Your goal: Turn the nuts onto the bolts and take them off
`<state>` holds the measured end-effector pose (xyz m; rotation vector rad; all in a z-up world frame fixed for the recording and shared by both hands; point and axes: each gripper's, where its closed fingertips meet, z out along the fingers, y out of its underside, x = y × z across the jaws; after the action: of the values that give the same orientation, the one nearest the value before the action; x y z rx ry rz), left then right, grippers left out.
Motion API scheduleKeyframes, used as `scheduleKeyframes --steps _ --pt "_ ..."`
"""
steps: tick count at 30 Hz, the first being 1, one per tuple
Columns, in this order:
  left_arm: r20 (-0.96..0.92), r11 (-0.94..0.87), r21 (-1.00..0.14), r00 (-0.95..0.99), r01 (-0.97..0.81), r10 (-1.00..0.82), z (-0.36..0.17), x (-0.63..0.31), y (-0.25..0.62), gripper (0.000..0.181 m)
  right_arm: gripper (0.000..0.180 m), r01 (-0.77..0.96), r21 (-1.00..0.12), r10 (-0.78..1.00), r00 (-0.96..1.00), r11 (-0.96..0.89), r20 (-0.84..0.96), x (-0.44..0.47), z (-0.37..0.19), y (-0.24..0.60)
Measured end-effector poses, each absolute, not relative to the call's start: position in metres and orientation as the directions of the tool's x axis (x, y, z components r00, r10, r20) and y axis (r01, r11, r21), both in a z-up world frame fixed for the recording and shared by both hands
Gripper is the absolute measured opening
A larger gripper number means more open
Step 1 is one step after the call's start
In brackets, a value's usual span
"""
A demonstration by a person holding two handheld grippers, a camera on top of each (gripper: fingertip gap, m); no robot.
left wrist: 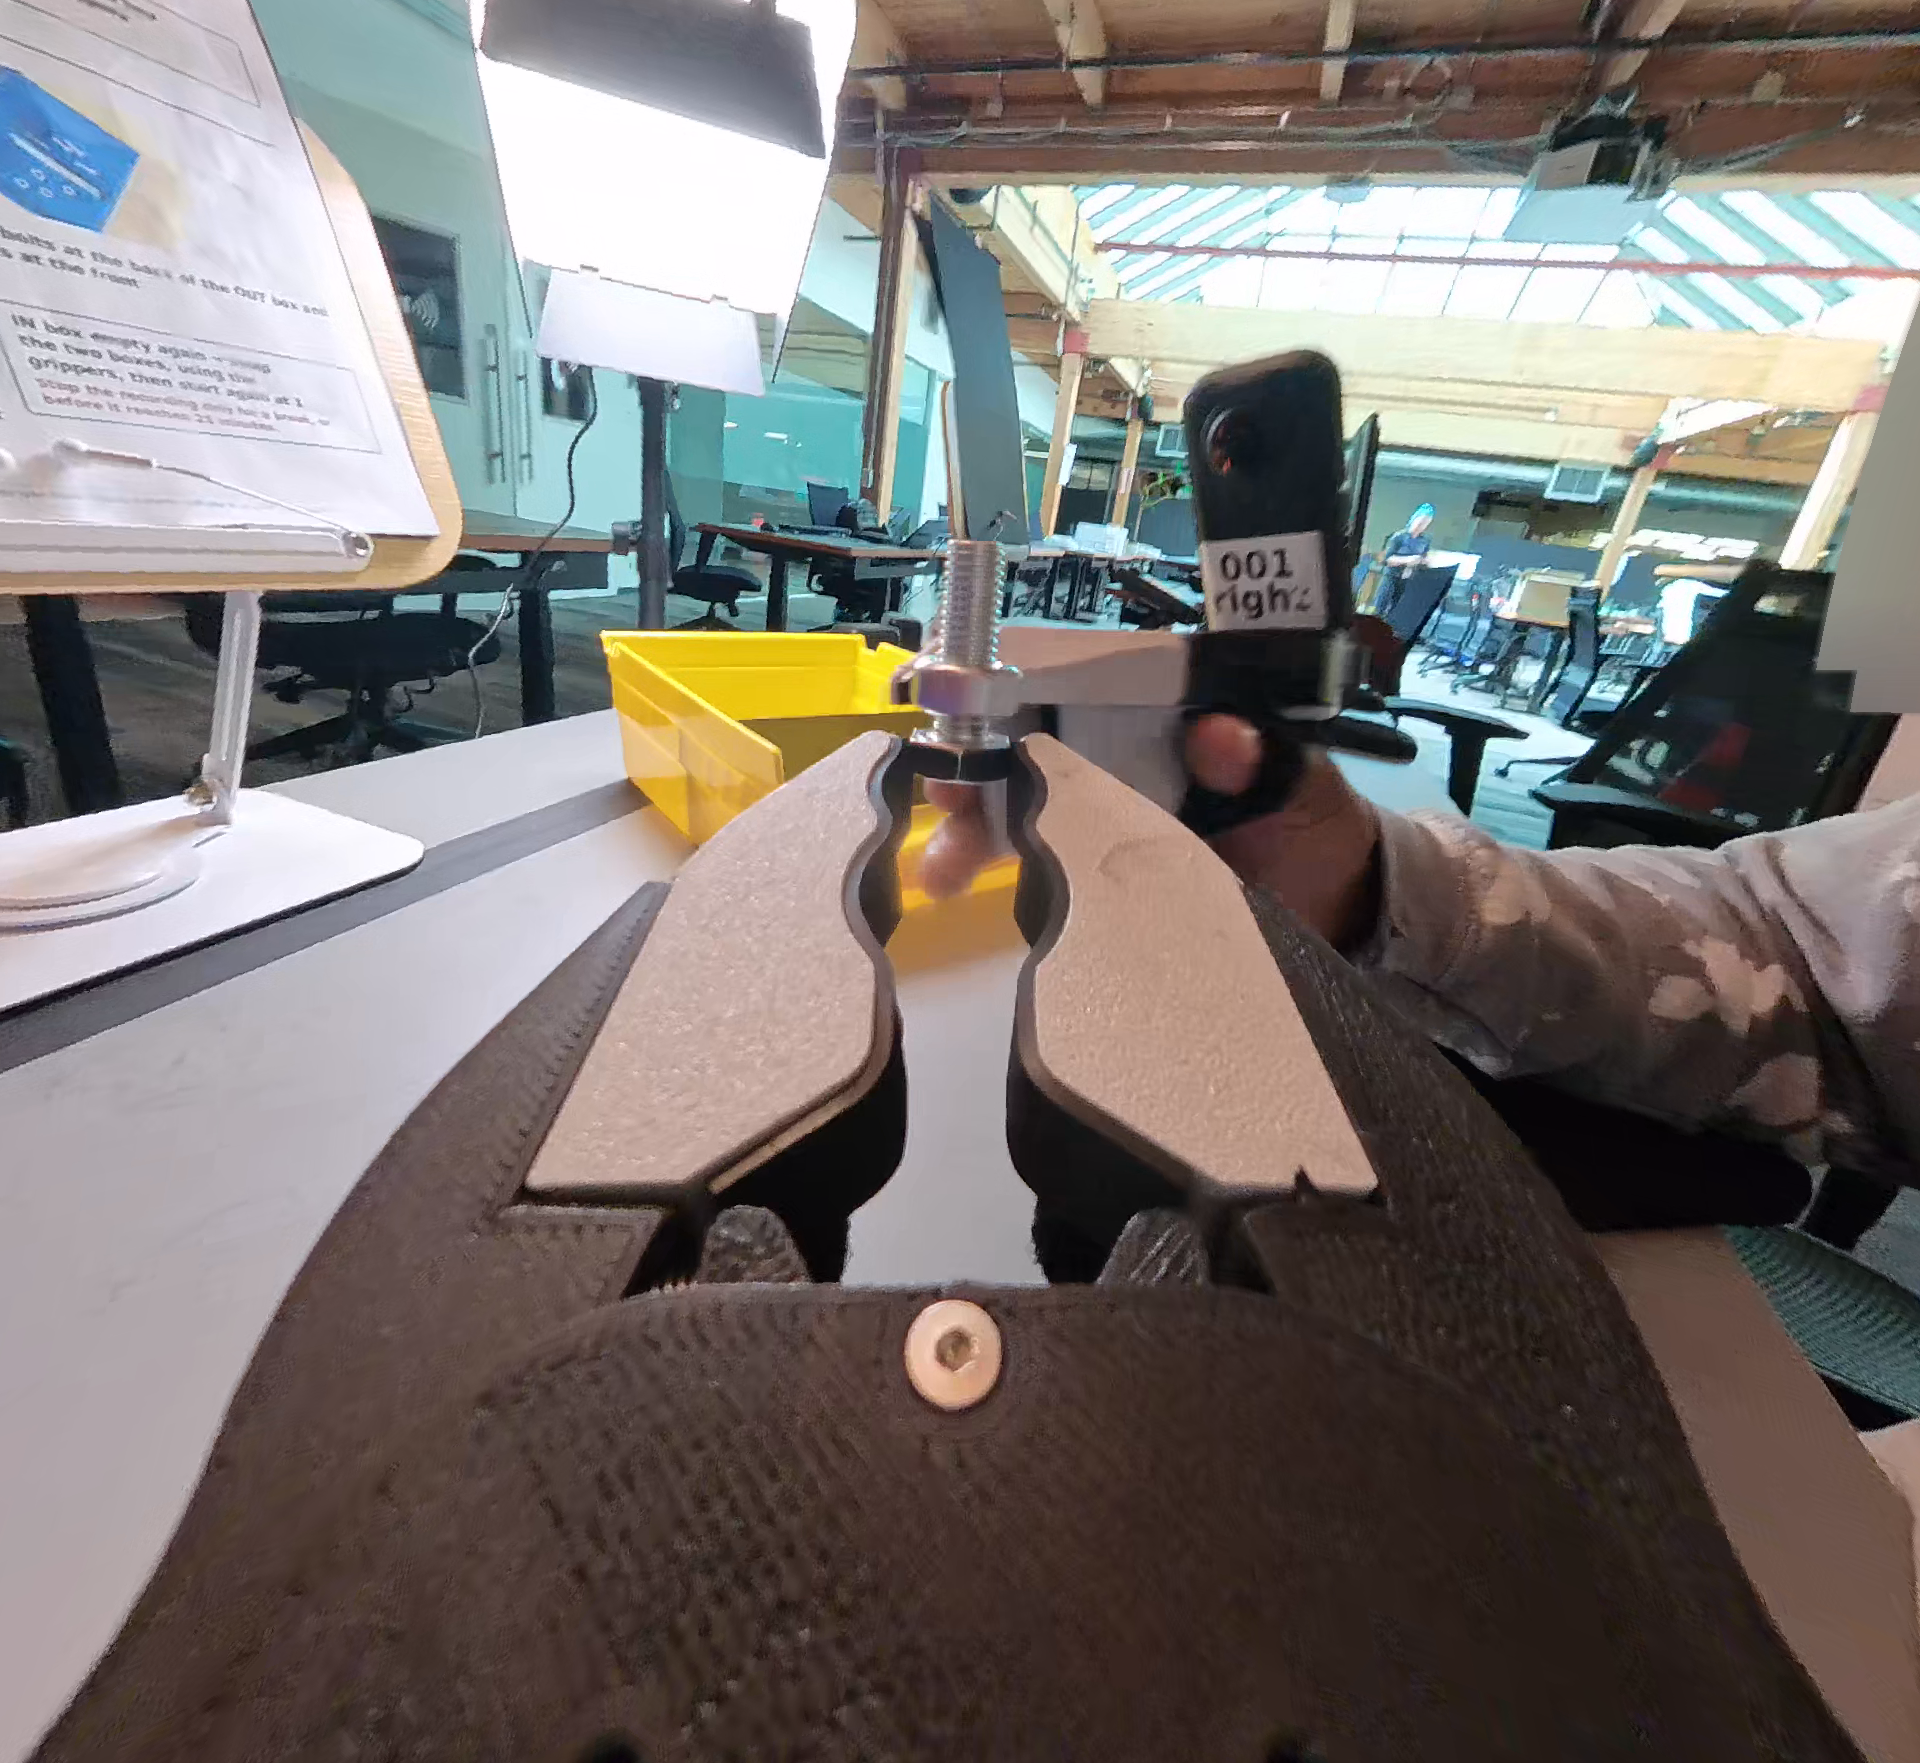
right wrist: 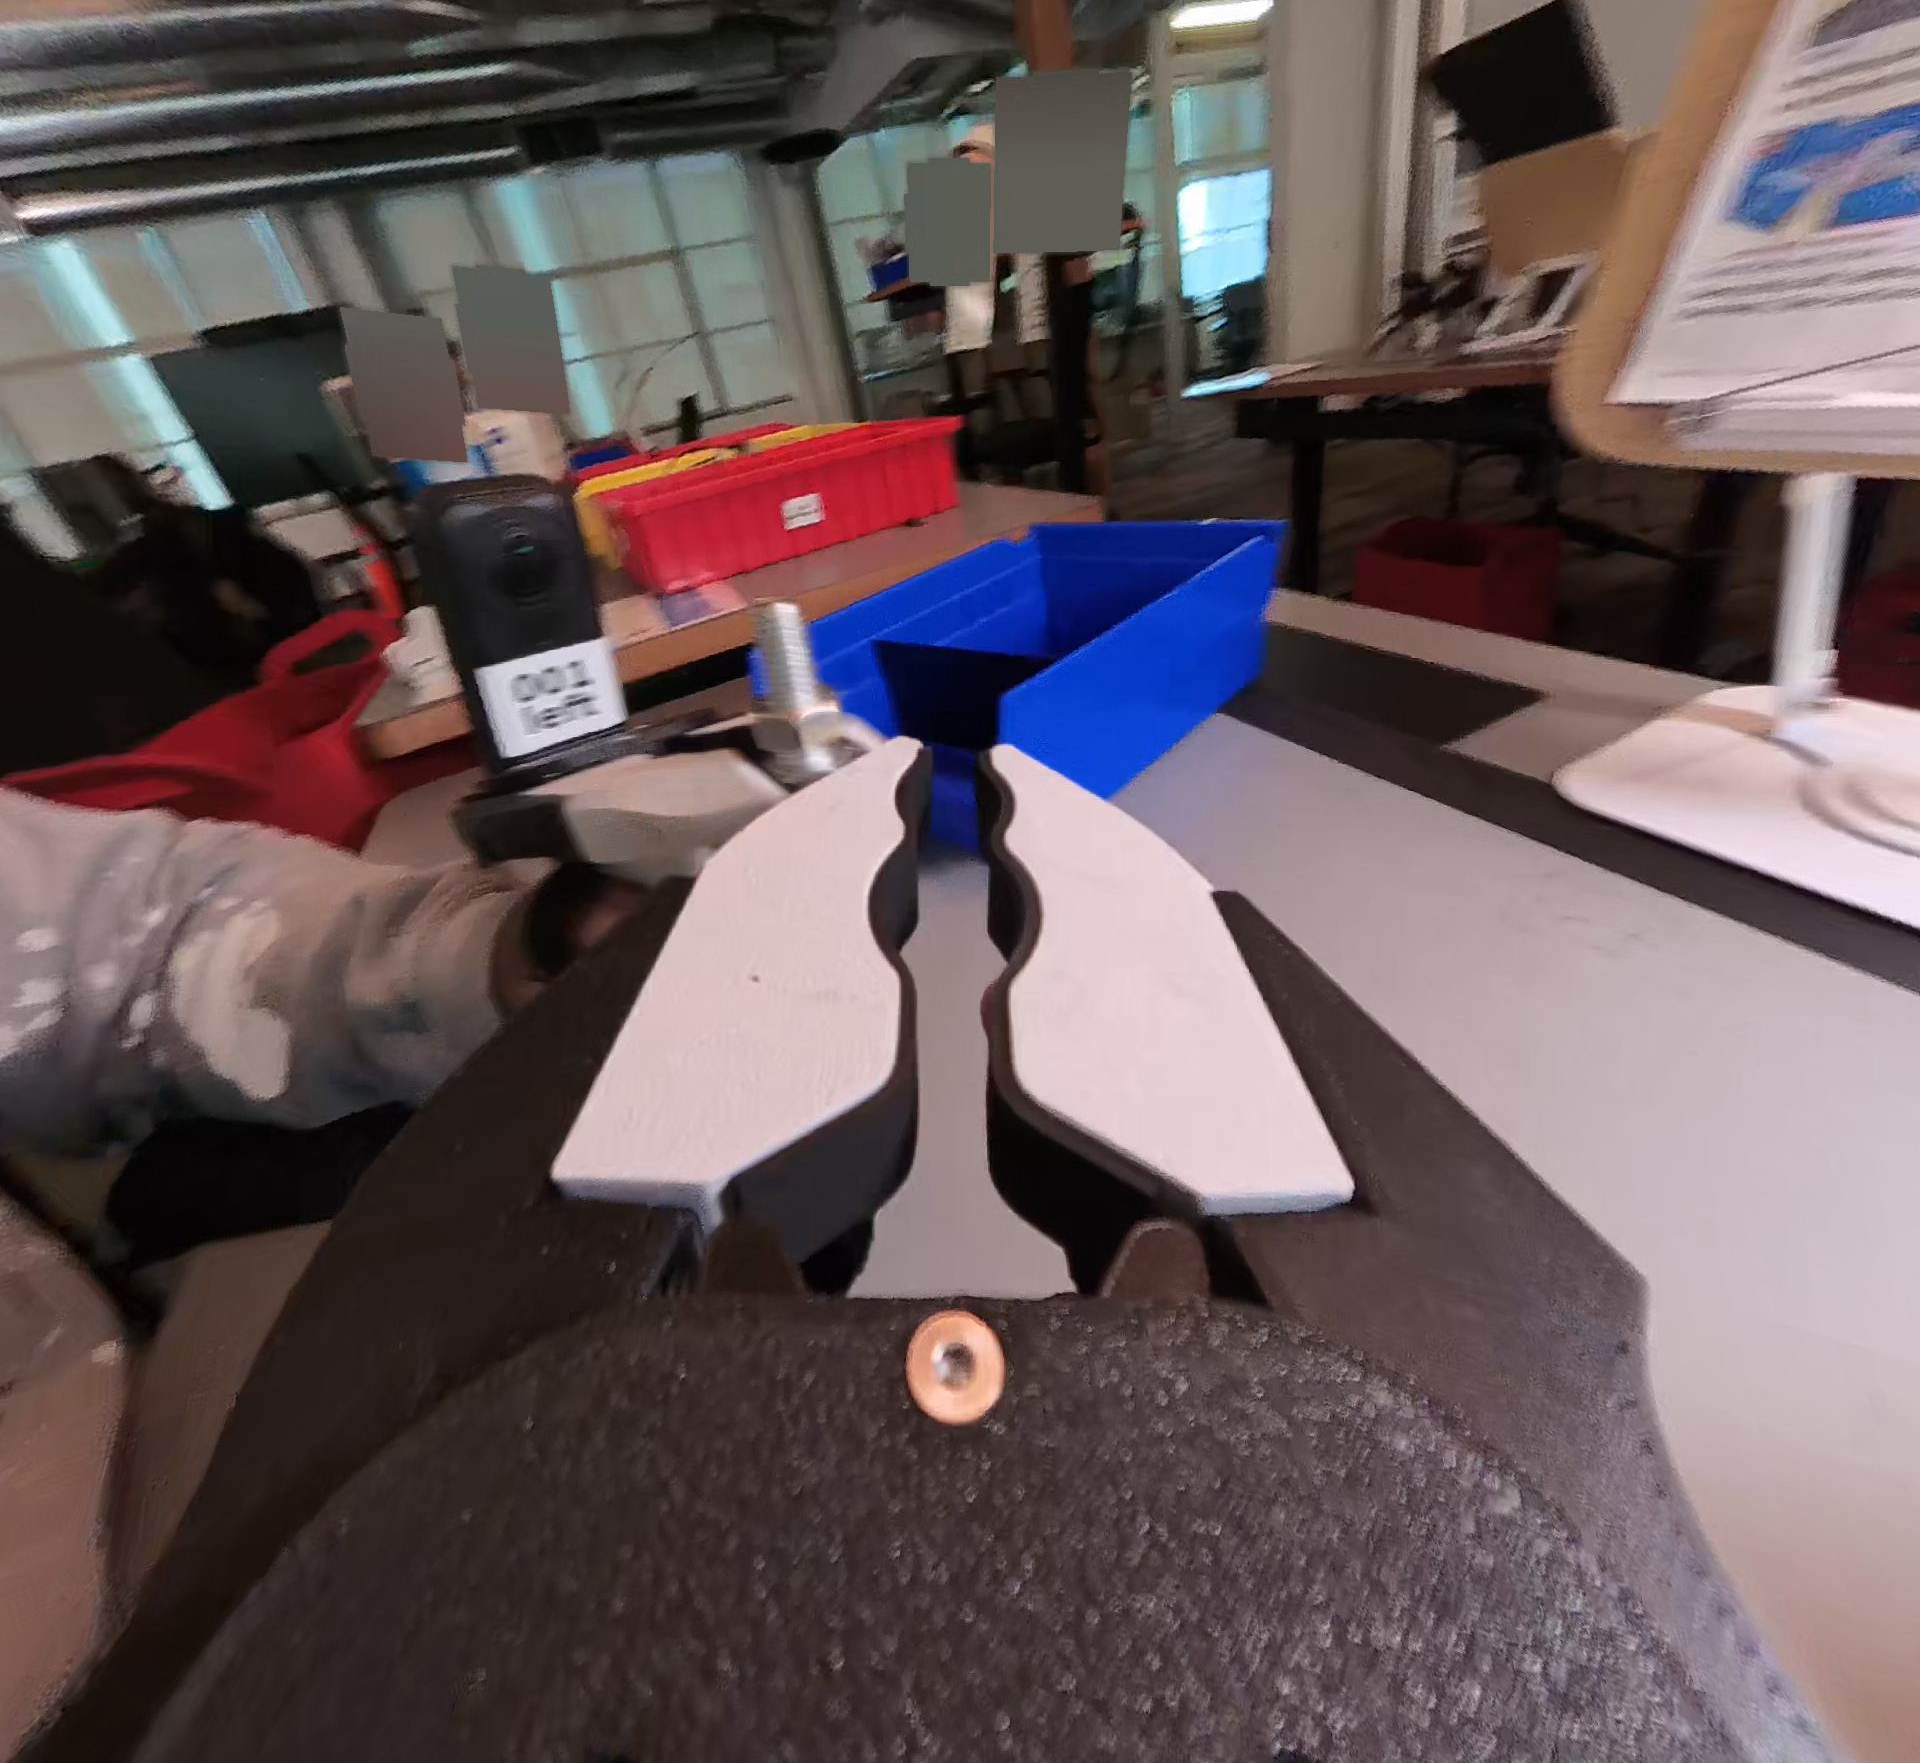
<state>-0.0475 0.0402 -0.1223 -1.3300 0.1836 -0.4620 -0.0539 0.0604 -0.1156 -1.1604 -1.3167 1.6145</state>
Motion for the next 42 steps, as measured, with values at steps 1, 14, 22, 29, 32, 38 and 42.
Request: scheduleKeyframes --steps 1,14,22,29,32,38,42 --pt "0.132 0.168 -0.961 0.898 0.22 -0.419 -0.12 -0.049 0.039 0.018 0.008 -0.017 -0.98 0.939 -0.288 -0.2 -0.187 -0.053 -0.116 0.07" --pt "0.133 0.18 -0.957 0.897 0.227 -0.421 -0.117 -0.051 0.038 0.018 0.009 -0.033 -0.973 0.934 -0.289 -0.229 -0.21 -0.054 -0.112 0.069" --pt "0.131 0.164 -0.963 0.904 0.213 -0.406 -0.122 -0.048 0.041 0.018 0.03 -0.008 -0.983 0.919 -0.355 -0.184 -0.17 -0.06 -0.109 0.038" --pt "0.137 0.19 -0.955 0.905 0.23 -0.403 -0.116 -0.055 0.038 0.018 0.026 -0.034 -0.973 0.922 -0.331 -0.227 -0.203 -0.056 -0.103 0.049" --pt "0.129 0.184 -0.958 0.904 0.22 -0.408 -0.119 -0.05 0.039 0.018 0.032 -0.012 -0.978 0.914 -0.359 -0.21 -0.192 -0.061 -0.103 0.033" --pt "0.137 0.205 -0.95 0.903 0.237 -0.407 -0.112 -0.057 0.036 0.019 0.007 -0.058 -0.965 0.936 -0.264 -0.256 -0.232 -0.057 -0.101 0.064" --pt "0.126 0.2 -0.955 0.909 0.22 -0.397 -0.114 -0.055 0.038 0.018 0.026 -0.042 -0.971 0.923 -0.323 -0.234 -0.208 -0.057 -0.097 0.047"
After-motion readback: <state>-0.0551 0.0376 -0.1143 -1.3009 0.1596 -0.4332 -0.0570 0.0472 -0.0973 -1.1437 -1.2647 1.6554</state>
